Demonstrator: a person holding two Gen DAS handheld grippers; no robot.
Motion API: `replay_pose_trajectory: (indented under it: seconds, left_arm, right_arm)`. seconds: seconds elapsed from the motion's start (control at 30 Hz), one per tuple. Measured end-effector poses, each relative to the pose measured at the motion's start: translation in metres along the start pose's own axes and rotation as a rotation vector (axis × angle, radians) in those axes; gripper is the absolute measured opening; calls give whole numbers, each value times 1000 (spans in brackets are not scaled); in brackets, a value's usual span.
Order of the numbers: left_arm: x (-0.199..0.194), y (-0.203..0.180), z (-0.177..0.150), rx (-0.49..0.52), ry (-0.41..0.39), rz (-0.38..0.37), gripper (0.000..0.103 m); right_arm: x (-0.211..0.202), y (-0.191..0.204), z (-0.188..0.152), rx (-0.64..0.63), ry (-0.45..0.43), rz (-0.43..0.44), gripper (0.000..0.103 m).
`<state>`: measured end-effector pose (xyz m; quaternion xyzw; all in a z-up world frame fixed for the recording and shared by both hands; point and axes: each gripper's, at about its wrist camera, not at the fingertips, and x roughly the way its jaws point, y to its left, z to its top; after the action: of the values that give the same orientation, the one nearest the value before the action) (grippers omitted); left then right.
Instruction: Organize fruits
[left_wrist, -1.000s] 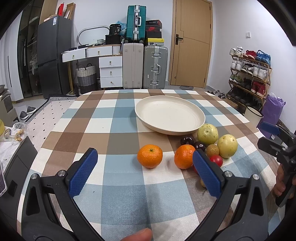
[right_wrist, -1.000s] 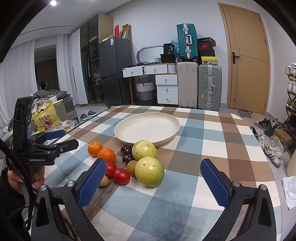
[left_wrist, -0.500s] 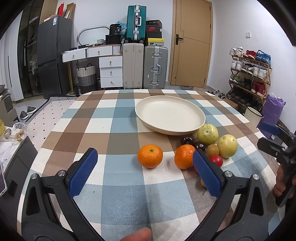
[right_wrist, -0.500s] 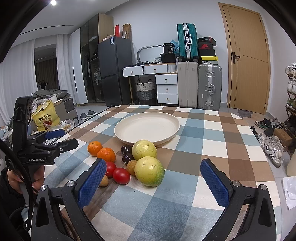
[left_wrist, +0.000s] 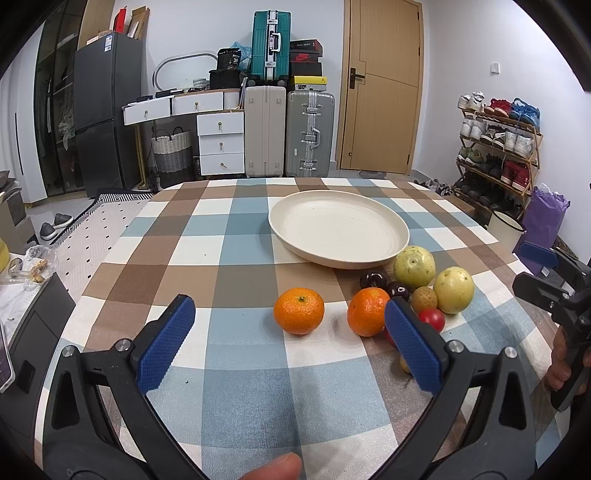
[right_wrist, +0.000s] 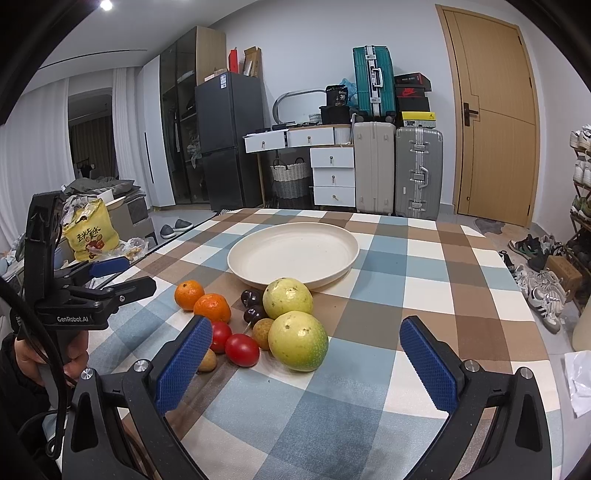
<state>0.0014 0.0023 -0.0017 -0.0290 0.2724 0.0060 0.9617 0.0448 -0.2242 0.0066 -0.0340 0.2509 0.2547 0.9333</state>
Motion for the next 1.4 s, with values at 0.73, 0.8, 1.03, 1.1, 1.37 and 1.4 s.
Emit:
replay_pose_trajectory:
  seconds: [0.73, 0.8, 1.03, 1.1, 1.37, 1.4]
  left_arm:
    - [0, -1, 0, 3, 2, 4, 102]
    - [1, 1, 0, 5, 5, 6, 102]
    - [12, -5, 1, 18, 63, -20, 102]
    - [12, -4, 1, 17, 73, -17, 102]
    - [39, 7, 2, -11, 173, -12, 102]
    - [43, 10, 3, -12, 184, -3, 102]
  right_arm:
    - [4, -1, -9, 14, 12, -10, 103]
    - [6, -3, -10, 20, 20, -15, 103]
    - [18, -14, -9, 77, 105, -6, 103]
    - [22, -18, -9, 101, 131, 1, 103]
    - [39, -25, -3, 100, 220, -30, 103]
    - [41, -25, -3, 97, 230, -25, 103]
